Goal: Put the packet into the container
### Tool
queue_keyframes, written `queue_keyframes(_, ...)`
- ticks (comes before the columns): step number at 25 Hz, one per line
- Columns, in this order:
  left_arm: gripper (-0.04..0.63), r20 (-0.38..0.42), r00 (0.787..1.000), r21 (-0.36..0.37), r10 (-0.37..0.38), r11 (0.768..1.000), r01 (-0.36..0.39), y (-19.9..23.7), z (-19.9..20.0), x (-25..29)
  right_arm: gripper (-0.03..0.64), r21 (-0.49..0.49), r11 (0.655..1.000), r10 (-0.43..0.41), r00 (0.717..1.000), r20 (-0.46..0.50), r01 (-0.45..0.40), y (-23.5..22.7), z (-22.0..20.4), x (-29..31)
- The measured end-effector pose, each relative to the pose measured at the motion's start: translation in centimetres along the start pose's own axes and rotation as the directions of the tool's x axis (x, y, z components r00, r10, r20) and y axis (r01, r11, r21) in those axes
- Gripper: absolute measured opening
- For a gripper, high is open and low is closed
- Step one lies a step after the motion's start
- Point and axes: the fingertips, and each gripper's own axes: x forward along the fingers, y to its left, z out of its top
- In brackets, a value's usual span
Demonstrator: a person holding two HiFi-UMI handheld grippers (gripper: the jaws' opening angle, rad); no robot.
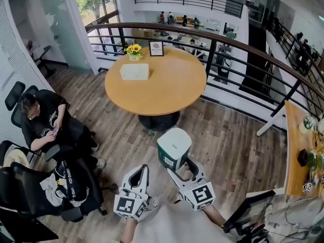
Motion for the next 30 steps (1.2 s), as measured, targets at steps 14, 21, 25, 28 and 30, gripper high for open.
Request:
queue_keyframes(14, 0.005, -0.032, 0.997, 0.004, 0.075, 0.997, -0.075, -2.2, -0.7, 1.1, 0.307, 0.010, 0.999, 0.050, 0.999, -0.016, -0.050, -2.5, -0.6, -1.5)
queue_keyframes(21, 0.005, -0.039, 0.992, -0.004, 0.116, 0.993, -0.116, -3.5, -1.3, 2.4, 0.308, 0.003, 0.997, 0.072, 0.997, -0.025, -0.072, -5.0, -1.0, -2.4)
queue_keyframes(25, 0.005, -0.042, 0.992, -0.001, 0.116, 0.993, -0.116, -4.2, -1.6, 3.5, 0.308, 0.006, 0.997, 0.082, 0.996, -0.027, -0.082, -6.0, -1.1, -2.6)
queue_keyframes(28, 0.005, -0.037, 0.992, 0.005, 0.120, 0.993, -0.120, -4.3, -1.4, 4.5, 0.307, 0.008, 0.996, 0.088, 0.996, -0.015, -0.088, -6.9, -0.9, -2.2)
queue_keyframes(30, 0.005, -0.035, 0.991, 0.003, 0.128, 0.992, -0.128, -3.9, -1.4, 4.9, 0.307, 0.004, 0.996, 0.092, 0.996, -0.015, -0.092, -7.3, -0.8, -1.7)
